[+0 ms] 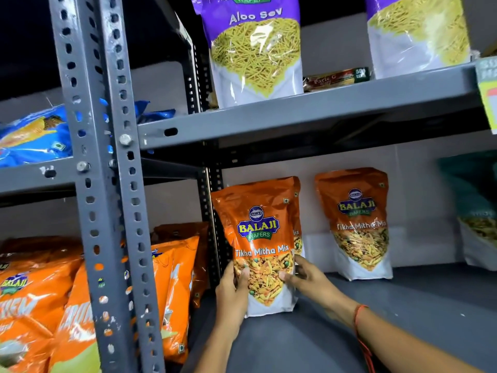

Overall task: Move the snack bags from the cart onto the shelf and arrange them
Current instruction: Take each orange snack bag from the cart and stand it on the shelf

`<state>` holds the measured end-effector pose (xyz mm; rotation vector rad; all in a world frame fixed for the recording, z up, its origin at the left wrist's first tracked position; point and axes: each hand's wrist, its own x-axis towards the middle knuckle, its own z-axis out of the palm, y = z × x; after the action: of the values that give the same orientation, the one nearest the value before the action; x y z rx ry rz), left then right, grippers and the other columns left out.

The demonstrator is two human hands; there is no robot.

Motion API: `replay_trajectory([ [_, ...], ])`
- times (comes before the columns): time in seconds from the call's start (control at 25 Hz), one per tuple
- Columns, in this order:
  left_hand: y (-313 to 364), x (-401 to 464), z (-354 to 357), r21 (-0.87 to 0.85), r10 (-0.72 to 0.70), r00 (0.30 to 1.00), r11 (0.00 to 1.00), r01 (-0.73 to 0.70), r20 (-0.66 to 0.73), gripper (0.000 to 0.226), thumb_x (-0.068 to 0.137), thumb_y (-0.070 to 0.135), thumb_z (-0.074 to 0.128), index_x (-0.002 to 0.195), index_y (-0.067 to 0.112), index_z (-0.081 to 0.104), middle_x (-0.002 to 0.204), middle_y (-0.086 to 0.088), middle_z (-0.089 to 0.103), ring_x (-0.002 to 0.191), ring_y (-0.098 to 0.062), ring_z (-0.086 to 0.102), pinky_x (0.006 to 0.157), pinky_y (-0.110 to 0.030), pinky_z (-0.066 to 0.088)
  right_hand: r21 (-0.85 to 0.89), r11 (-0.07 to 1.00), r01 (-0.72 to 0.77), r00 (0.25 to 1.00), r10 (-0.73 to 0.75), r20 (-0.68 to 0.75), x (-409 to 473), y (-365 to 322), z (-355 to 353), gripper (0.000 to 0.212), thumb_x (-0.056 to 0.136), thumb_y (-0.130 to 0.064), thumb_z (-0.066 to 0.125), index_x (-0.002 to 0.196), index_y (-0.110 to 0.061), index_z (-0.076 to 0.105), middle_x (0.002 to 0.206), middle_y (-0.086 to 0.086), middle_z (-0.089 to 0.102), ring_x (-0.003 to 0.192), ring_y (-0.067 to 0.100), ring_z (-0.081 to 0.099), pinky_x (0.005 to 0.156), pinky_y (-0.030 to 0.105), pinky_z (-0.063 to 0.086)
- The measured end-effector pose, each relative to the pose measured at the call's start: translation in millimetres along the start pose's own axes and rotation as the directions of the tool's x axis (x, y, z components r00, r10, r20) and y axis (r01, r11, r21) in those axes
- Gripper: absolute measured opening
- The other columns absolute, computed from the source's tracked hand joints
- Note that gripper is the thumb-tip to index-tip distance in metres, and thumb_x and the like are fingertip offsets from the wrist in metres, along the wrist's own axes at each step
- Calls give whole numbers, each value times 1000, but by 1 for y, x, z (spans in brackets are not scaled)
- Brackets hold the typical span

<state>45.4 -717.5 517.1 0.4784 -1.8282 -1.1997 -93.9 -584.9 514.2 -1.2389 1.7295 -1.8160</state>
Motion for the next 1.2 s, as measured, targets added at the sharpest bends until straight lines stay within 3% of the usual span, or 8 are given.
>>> replay_trajectory([
  [0.24,34,-32,4,136,305,920,951,-279,-245,57,88,44,60,139,22,48,142,-2,53,121,1,51,100,-19,43,-116,988,104,955,-132,-266,-33,-46,-7,86,80,-48,72,151,-30,27,152,-3,40,140,17,39,112,37,37],
  [0.4,90,-70,52,-171,377,899,893,-417,-222,53,85,34,69,134,22,54,136,3,59,127,-8,54,107,-36,46,-40,947,319,815,-295,-499,-96,-84,-26,73,80,-49,73,143,-40,39,144,-12,48,124,-6,51,99,17,47],
  [0.48,122,-92,89,-403,343,929,837,-370,-139,51,85,26,70,134,21,55,136,3,60,126,-5,55,106,-29,47,-44,925,376,745,-331,-579,-136,-95,-48,63,81,-46,72,137,-47,44,138,-19,51,118,-15,53,88,7,50],
  [0.64,170,-149,169,-680,361,932,693,-241,38,45,85,20,70,128,24,58,129,6,63,118,1,60,94,-12,50,-151,914,377,596,-364,-716,-216,-119,-101,54,89,-32,69,138,-40,47,138,-12,54,127,0,52,98,20,46],
  [0.84,192,-271,289,-807,415,820,582,94,395,31,84,20,67,113,30,61,116,3,68,102,-2,65,87,-16,52,-336,911,240,367,-406,-837,-362,-131,-167,43,90,-19,65,131,-26,52,124,-3,59,107,-5,62,89,16,51],
  [0.96,174,-375,353,-710,454,616,654,260,644,27,85,24,65,111,30,64,105,16,69,95,5,65,85,-14,50,-327,943,66,213,-334,-918,-475,-123,-193,38,85,-20,64,122,-26,58,116,-3,64,97,-5,64,88,16,50],
  [1.08,128,-491,410,-492,447,207,806,330,871,31,85,18,67,113,30,63,108,10,71,91,12,65,76,-3,48,-214,966,-143,40,-210,-977,-599,-93,-205,40,84,-23,67,124,-27,61,122,0,66,104,-2,65,86,13,50],
  [1.2,59,-600,461,-197,232,-173,960,199,957,40,80,12,74,117,21,63,114,-9,71,101,-14,69,84,-16,53,19,961,-276,-141,-21,-990,-714,-29,-213,45,85,-13,70,129,-12,58,123,12,65,98,-3,65,80,9,52],
])
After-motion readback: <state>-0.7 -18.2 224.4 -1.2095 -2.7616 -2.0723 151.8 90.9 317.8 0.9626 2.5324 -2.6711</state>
